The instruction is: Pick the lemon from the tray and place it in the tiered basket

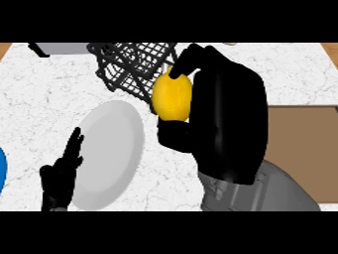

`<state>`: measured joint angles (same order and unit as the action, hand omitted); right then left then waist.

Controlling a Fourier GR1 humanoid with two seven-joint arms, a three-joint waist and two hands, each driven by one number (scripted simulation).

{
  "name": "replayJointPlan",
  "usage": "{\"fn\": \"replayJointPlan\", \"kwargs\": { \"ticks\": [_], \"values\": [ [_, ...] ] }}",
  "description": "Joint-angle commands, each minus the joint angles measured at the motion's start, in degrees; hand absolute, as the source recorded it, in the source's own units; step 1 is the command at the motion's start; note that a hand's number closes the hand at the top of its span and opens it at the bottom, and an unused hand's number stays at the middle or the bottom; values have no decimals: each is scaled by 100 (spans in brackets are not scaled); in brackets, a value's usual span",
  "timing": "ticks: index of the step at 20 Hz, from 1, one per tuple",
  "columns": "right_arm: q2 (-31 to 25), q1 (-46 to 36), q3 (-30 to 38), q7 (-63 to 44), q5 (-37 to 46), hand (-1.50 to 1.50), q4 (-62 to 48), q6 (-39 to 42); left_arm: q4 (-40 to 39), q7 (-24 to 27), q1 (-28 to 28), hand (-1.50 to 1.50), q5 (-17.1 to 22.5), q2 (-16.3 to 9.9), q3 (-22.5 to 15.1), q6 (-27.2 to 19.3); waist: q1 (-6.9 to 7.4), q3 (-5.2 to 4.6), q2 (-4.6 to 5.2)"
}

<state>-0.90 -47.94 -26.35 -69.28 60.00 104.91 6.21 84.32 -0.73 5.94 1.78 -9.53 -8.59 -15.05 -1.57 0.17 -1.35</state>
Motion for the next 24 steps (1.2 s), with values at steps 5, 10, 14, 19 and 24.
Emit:
{"fn": "replayJointPlan", "kwargs": {
  "ticks": [5, 10, 14, 19, 24],
  "values": [
    [86, -1375, 517, -1488, 21, 150, -359, 1000, -389, -25, -56, 0, -216, 203, -184, -126, 150, -37, 88],
    [87, -1869, 1036, -1281, -5, 150, -1124, 778, -376, -162, -183, 0, -127, 41, -57, 35, 218, -31, 114],
    [87, -2406, 1577, -941, -23, 150, -2032, 685, -415, -156, -149, 0, -181, 111, -144, 25, 263, -33, 143],
    [88, -2709, 1838, -539, -217, 150, -3059, 254, -217, -252, -239, 0, -91, -17, -4, 124, 323, -27, 152],
    [88, -2741, 1825, 226, -390, 150, -4086, -268, -456, -87, -202, 0, -237, 261, -178, -4, 312, -26, 172]
  ]
}}
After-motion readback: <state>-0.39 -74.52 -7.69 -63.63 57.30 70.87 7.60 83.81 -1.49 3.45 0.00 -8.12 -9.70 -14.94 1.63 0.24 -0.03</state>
